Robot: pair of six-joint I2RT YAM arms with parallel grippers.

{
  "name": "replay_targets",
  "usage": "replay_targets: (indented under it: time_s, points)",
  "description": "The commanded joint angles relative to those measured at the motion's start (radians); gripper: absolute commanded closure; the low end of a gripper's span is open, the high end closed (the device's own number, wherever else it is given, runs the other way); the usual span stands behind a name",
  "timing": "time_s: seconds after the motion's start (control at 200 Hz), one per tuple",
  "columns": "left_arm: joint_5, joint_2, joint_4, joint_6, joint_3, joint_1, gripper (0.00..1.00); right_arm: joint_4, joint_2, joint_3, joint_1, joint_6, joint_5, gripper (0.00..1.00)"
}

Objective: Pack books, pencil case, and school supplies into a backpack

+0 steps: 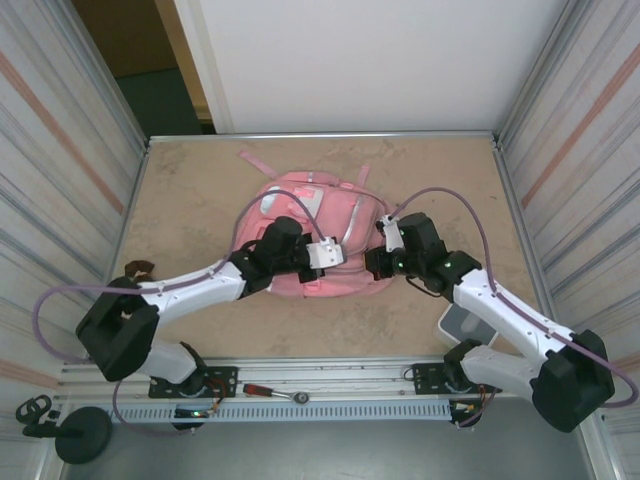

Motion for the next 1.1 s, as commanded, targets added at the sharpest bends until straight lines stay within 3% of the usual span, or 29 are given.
replay_targets:
  time_s: [0.0,0.286,0.511,0.616,0.967,1.092]
  points:
    - [-0.004,-0.094,-0.032,0.004,-0.052,0.097,0.94,-0.124,0.023,0.029,-0.044,-0.024,0.086,1.00]
    - [0.017,-0.166,-0.046,0.006,-0.096,0.158,0.90,-0.048,0.029,0.049,-0.022,-0.017,-0.026,1.00]
    - [0.029,-0.234,-0.080,-0.035,-0.081,0.097,0.60,0.009,0.027,0.055,0.038,0.009,-0.048,1.00]
    - [-0.012,-0.254,-0.091,-0.023,-0.068,0.044,0.53,0.020,0.034,0.055,0.052,0.010,-0.045,1.00]
    - [-0.129,-0.095,-0.122,0.053,0.053,-0.082,0.47,0.052,0.011,0.055,0.083,0.030,-0.056,1.00]
    - [-0.174,-0.022,-0.121,0.069,0.098,-0.091,0.52,0.058,-0.005,0.043,0.090,0.032,-0.054,1.00]
